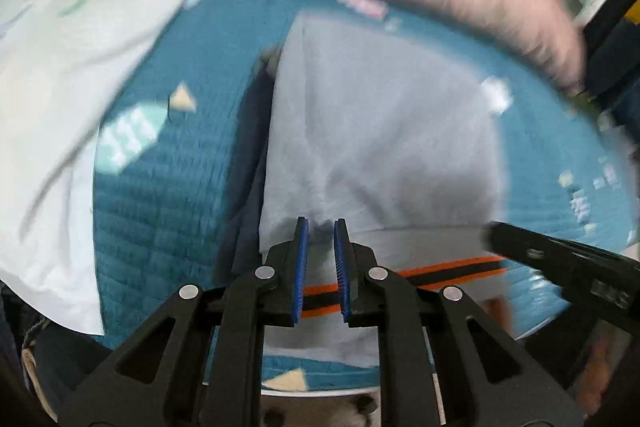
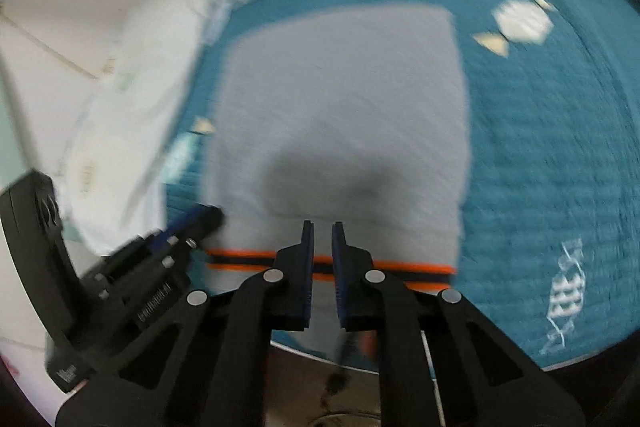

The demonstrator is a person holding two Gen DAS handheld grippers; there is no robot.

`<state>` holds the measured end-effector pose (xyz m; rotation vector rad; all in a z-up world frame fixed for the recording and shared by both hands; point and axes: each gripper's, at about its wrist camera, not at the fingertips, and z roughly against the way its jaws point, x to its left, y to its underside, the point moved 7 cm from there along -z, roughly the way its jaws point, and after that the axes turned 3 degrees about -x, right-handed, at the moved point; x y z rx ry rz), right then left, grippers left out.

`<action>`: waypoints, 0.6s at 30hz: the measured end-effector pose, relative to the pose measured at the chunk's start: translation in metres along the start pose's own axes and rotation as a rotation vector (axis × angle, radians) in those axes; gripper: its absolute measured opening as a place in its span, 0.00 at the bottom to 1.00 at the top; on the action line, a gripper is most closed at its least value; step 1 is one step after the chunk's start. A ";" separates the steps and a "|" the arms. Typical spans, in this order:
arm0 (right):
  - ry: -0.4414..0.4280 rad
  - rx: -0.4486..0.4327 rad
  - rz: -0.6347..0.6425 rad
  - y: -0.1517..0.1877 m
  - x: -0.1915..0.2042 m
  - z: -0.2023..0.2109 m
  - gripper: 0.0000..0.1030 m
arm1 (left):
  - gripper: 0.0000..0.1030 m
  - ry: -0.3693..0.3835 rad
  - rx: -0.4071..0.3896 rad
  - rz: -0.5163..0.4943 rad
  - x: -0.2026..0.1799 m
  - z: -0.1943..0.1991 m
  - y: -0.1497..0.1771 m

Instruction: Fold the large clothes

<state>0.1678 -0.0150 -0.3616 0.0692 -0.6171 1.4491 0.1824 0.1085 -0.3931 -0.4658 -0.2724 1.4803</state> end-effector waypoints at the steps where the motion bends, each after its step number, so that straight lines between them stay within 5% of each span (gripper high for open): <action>1: 0.047 0.036 -0.028 0.009 -0.015 -0.017 0.04 | 0.12 0.001 0.001 0.005 0.003 -0.013 0.005; 6: -0.094 0.044 -0.221 0.020 -0.049 -0.035 0.00 | 0.11 -0.019 0.006 -0.034 -0.001 -0.008 0.003; 12: -0.041 0.094 -0.141 0.037 -0.040 -0.009 0.02 | 0.11 0.008 0.063 -0.014 0.001 0.009 0.016; 15: 0.010 0.110 -0.096 0.047 -0.038 -0.023 0.00 | 0.10 0.019 0.123 -0.012 0.005 -0.002 0.042; 18: 0.028 0.095 -0.097 0.050 -0.041 -0.039 0.00 | 0.10 0.008 0.103 -0.034 0.003 -0.003 0.046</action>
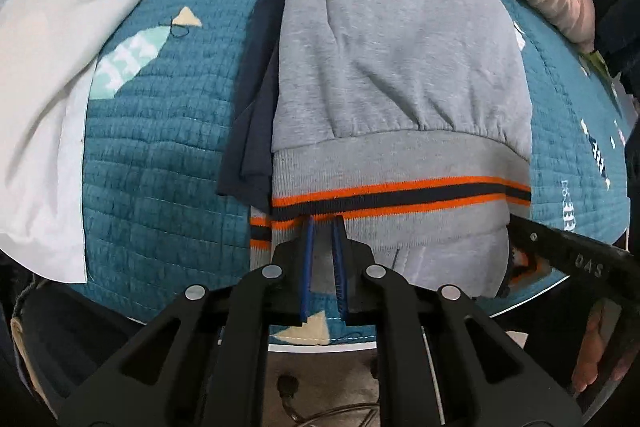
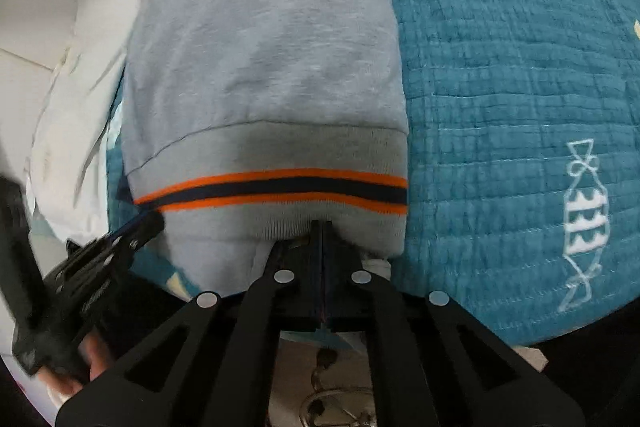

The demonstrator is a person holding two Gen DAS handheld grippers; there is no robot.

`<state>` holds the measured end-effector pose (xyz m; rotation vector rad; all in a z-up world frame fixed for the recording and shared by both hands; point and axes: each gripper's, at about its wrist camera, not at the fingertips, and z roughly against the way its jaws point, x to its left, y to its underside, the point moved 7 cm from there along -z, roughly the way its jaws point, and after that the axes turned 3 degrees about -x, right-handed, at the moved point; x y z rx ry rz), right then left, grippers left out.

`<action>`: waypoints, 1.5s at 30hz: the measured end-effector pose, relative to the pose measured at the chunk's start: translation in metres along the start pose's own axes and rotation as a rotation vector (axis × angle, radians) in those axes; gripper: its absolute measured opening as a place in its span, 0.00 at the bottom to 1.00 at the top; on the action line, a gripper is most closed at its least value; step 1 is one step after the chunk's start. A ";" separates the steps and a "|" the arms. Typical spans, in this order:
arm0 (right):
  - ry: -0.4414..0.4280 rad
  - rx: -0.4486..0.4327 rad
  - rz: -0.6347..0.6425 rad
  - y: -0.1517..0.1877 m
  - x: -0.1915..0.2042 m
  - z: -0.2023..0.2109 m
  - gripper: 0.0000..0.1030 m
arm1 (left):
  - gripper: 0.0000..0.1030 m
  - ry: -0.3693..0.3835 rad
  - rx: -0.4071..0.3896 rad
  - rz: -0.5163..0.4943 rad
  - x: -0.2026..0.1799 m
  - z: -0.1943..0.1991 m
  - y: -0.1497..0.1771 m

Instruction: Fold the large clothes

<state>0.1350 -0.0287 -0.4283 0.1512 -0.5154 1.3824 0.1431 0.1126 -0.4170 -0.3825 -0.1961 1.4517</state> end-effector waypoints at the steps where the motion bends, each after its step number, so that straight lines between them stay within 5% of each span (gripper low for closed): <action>1: -0.004 0.004 -0.017 0.000 -0.002 0.001 0.00 | 0.10 0.000 0.004 0.003 0.000 -0.001 0.000; 7: 0.023 0.016 0.016 -0.001 0.005 0.021 0.06 | 0.11 -0.003 0.014 -0.009 -0.002 0.010 -0.006; 15: 0.024 -0.141 0.096 -0.056 0.031 0.064 0.06 | 0.11 0.015 -0.087 -0.063 -0.015 0.038 -0.055; 19: -0.029 -0.169 0.070 -0.088 0.039 0.054 0.06 | 0.11 -0.001 -0.118 -0.089 -0.024 0.028 -0.089; 24: 0.071 -0.082 0.049 -0.109 0.023 -0.012 0.00 | 0.10 -0.019 0.001 -0.043 -0.004 -0.038 -0.103; 30: 0.063 -0.104 0.075 -0.122 0.021 0.010 0.06 | 0.08 0.016 -0.058 -0.055 -0.005 -0.004 -0.131; 36: 0.070 -0.168 0.064 -0.177 0.020 0.026 0.05 | 0.09 0.053 -0.128 -0.038 -0.015 0.008 -0.191; 41: 0.097 -0.136 0.043 -0.211 0.015 -0.005 0.00 | 0.09 0.037 -0.069 0.031 -0.004 -0.041 -0.227; 43: 0.111 -0.093 0.036 -0.216 0.007 -0.033 0.00 | 0.02 -0.001 0.054 0.070 0.012 -0.097 -0.220; 45: 0.071 -0.092 0.017 -0.220 0.002 -0.040 0.00 | 0.02 0.021 0.031 0.056 0.013 -0.103 -0.219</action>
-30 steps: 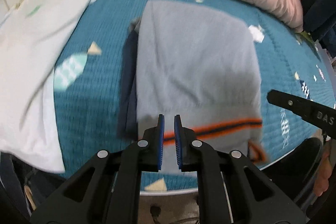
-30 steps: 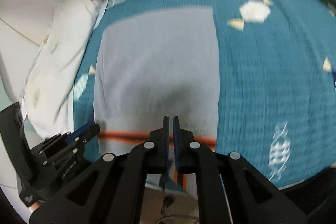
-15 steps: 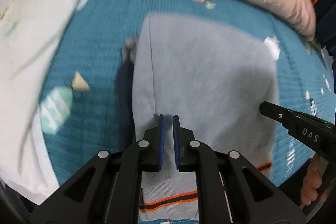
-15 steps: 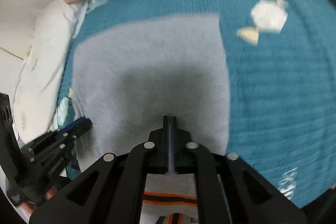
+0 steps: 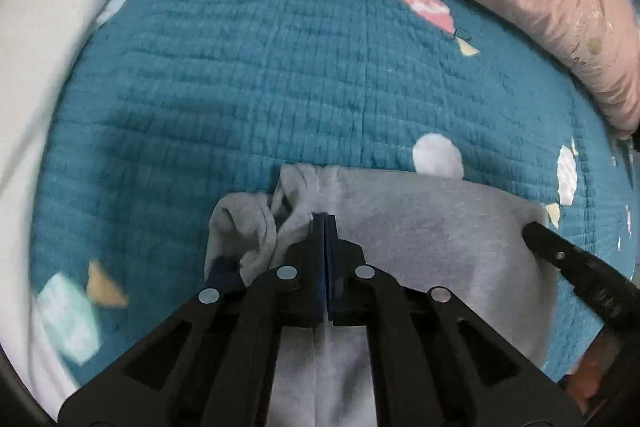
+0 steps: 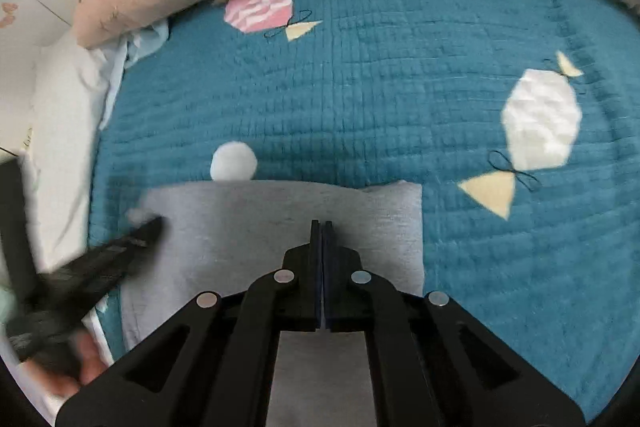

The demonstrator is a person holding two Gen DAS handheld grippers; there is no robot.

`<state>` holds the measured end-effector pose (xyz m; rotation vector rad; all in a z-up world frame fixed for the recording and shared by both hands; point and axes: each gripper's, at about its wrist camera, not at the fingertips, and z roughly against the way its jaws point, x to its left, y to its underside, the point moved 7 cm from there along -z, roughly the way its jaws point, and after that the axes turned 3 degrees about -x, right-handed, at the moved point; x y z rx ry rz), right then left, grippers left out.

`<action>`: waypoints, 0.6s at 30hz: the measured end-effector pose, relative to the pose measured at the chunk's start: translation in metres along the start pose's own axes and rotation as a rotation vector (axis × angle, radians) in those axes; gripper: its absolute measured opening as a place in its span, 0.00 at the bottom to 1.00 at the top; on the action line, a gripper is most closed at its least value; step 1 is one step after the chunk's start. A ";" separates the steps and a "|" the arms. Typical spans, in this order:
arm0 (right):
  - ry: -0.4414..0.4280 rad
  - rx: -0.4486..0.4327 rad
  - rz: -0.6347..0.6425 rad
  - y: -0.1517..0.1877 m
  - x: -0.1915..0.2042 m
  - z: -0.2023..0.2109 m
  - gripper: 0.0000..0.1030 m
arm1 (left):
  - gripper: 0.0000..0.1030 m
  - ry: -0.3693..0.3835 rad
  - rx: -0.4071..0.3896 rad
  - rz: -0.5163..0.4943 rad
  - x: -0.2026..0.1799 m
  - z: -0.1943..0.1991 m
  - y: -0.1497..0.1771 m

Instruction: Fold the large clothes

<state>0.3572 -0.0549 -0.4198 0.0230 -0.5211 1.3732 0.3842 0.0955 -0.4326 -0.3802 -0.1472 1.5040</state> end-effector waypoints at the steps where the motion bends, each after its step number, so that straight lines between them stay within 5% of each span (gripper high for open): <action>1: -0.011 0.008 -0.023 0.000 -0.002 0.004 0.00 | 0.02 -0.010 -0.003 -0.013 -0.002 0.005 0.000; 7: -0.028 -0.006 -0.007 0.006 0.002 0.039 0.06 | 0.05 0.007 -0.050 -0.093 -0.014 0.051 0.005; 12: -0.042 -0.047 0.002 0.018 0.000 0.065 0.06 | 0.27 0.023 -0.082 -0.088 -0.002 0.083 0.017; 18: -0.163 -0.124 0.013 0.011 0.039 0.074 0.06 | 0.26 0.248 -0.142 -0.017 -0.031 0.099 0.008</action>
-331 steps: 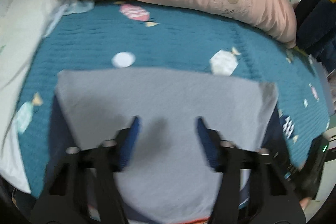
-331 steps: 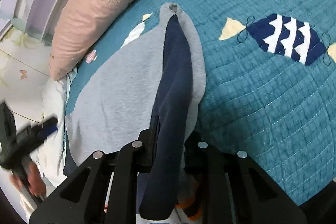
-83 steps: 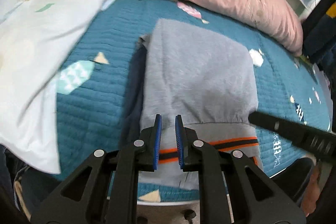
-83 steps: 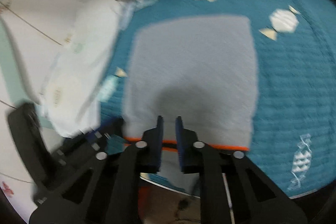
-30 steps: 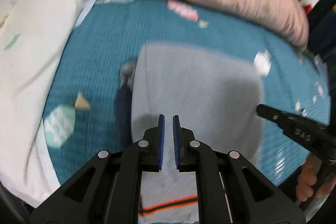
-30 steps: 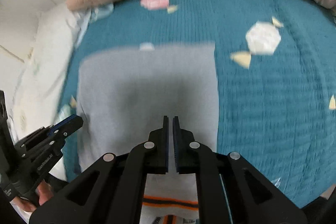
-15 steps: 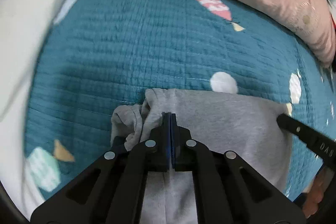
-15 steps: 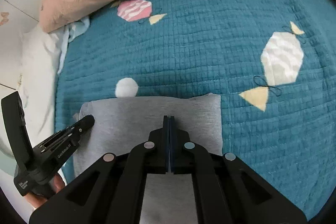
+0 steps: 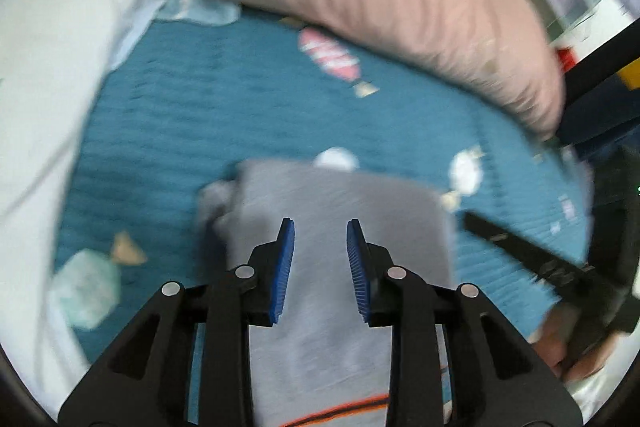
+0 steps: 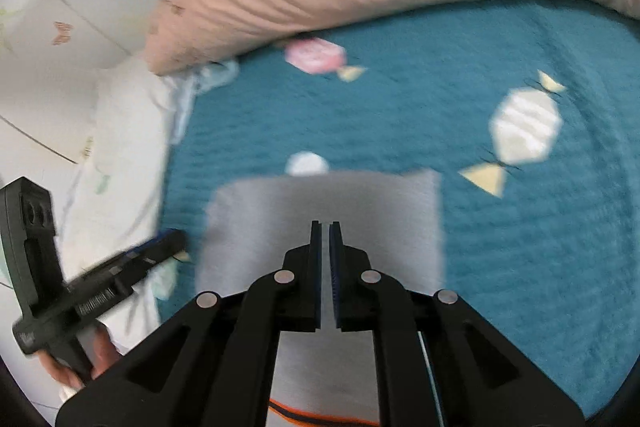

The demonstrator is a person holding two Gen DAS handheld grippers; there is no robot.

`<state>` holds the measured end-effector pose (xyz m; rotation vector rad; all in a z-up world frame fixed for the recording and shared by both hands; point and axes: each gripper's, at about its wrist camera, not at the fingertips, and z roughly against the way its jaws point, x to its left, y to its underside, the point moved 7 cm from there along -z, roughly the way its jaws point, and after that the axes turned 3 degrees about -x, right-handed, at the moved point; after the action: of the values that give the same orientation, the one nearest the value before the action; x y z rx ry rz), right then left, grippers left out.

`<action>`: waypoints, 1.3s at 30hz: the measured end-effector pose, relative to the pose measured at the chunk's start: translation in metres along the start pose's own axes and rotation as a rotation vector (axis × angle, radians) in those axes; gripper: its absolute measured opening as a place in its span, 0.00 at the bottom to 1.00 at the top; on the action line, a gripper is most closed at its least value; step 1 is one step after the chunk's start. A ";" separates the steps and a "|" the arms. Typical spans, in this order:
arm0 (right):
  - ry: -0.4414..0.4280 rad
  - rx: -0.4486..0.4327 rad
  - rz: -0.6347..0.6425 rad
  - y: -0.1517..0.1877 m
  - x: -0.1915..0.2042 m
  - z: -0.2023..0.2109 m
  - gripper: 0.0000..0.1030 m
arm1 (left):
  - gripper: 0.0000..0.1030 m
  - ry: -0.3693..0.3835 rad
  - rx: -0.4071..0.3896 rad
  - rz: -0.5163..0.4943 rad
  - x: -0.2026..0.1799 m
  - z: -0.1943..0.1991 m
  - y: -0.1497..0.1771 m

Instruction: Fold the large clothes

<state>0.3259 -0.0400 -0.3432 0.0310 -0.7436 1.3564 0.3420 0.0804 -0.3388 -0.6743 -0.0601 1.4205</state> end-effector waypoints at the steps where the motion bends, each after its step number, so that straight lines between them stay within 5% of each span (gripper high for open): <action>1: -0.037 0.001 -0.012 -0.003 0.008 -0.006 0.05 | 0.26 0.031 -0.015 0.018 -0.006 -0.007 -0.004; 4: -0.080 -0.026 -0.019 -0.014 0.024 -0.030 0.02 | 0.19 0.035 -0.015 0.062 -0.008 -0.036 -0.009; 8: 0.010 0.075 -0.038 -0.001 -0.008 -0.069 0.00 | 0.13 -0.142 0.066 -0.015 0.015 -0.088 0.007; 10: -0.035 0.061 -0.040 0.003 -0.022 -0.059 0.00 | 0.02 -0.153 0.026 -0.049 0.028 -0.082 0.013; 13: 0.021 0.022 -0.075 0.007 -0.049 -0.031 0.00 | 0.02 -0.149 0.007 -0.052 0.041 -0.061 0.019; 16: 0.104 -0.006 -0.071 0.015 -0.056 -0.009 0.02 | 0.03 -0.308 -0.027 -0.107 0.041 -0.033 0.022; 18: 0.144 -0.046 -0.035 0.024 -0.045 0.010 0.03 | 0.03 -0.234 -0.033 -0.086 0.031 -0.019 0.028; 20: 0.014 -0.032 -0.044 0.039 -0.024 0.016 0.03 | 0.03 -0.160 -0.021 -0.093 0.015 -0.009 0.042; 23: -0.013 0.045 0.019 0.071 0.003 -0.002 0.02 | 0.03 -0.134 0.018 -0.142 -0.007 -0.011 0.074; 25: 0.054 0.092 0.048 0.088 -0.004 -0.013 0.00 | 0.03 -0.197 0.051 -0.178 0.001 -0.020 0.096; 27: 0.072 0.103 0.024 0.101 -0.024 -0.012 0.00 | 0.03 -0.179 0.031 -0.185 0.013 -0.012 0.110; 35: -0.011 0.053 -0.068 0.095 -0.060 0.030 0.08 | 0.04 0.005 0.062 0.031 0.050 0.022 0.107; 37: 0.048 0.053 -0.078 0.090 -0.074 0.027 0.19 | 0.15 -0.030 0.049 0.053 0.057 0.029 0.104; 38: 0.029 0.061 -0.115 0.089 -0.082 0.024 0.32 | 0.34 -0.037 0.033 0.051 0.060 0.034 0.102; 39: -0.007 0.070 -0.149 0.088 -0.086 0.022 0.40 | 0.64 -0.005 0.031 0.051 0.059 0.036 0.101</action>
<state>0.2357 -0.1016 -0.4035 0.1440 -0.6864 1.2397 0.2477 0.1487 -0.3770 -0.6504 -0.0248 1.4699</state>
